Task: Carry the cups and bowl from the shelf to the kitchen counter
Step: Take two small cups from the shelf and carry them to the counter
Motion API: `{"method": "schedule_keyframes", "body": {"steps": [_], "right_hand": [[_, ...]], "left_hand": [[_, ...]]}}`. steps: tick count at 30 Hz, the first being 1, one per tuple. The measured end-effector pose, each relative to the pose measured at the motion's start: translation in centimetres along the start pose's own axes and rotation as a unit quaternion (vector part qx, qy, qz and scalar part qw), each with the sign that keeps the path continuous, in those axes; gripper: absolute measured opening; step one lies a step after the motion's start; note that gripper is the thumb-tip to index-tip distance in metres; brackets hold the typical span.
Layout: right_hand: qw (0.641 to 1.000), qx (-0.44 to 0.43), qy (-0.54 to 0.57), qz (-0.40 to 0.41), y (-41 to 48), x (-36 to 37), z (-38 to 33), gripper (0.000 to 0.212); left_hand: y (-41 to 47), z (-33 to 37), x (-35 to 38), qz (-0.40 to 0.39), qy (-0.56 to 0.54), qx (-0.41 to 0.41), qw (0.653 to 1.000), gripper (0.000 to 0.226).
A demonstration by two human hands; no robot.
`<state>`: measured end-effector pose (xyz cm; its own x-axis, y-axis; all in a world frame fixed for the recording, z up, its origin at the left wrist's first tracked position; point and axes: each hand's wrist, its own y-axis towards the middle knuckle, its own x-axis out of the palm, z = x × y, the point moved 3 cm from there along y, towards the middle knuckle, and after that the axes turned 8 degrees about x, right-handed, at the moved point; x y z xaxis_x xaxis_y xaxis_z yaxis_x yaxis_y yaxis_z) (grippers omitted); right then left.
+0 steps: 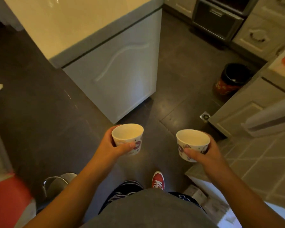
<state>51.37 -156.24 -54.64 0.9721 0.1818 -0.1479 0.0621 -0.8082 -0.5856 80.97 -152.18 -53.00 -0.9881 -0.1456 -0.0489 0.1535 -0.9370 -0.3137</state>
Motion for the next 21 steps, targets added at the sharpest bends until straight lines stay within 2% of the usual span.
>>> {"method": "schedule_keyframes", "body": {"steps": [4, 8, 11, 14, 19, 21], "right_hand": [[1.000, -0.019, 0.003, 0.006, 5.8, 0.8, -4.4, 0.088], [1.000, -0.014, 0.014, 0.019, 11.7, 1.5, -7.8, 0.094], [0.999, -0.004, 0.018, 0.039, 16.0, 1.5, -9.8, 0.084], [0.996, 0.006, 0.040, 0.077, 19.7, 0.4, -11.5, 0.070], [0.984, 0.025, 0.106, 0.141, 23.2, -3.1, -13.6, 0.083], [0.977, 0.032, 0.126, 0.170, 23.9, -4.9, -13.7, 0.082]], "left_hand": [[4.9, 0.4, -1.3, 0.015, 0.009, -0.016, 1.000, 0.079], [11.6, 0.9, -2.2, 0.013, 0.016, -0.021, 1.000, 0.078], [17.7, 1.7, -2.3, 0.001, 0.017, -0.033, 0.999, 0.082], [24.4, 3.7, -1.3, -0.038, 0.023, -0.030, 0.999, 0.075], [34.6, 8.5, 3.3, -0.122, 0.028, -0.027, 0.992, 0.087], [37.8, 10.1, 6.1, -0.162, 0.017, -0.042, 0.986, 0.088]]}}
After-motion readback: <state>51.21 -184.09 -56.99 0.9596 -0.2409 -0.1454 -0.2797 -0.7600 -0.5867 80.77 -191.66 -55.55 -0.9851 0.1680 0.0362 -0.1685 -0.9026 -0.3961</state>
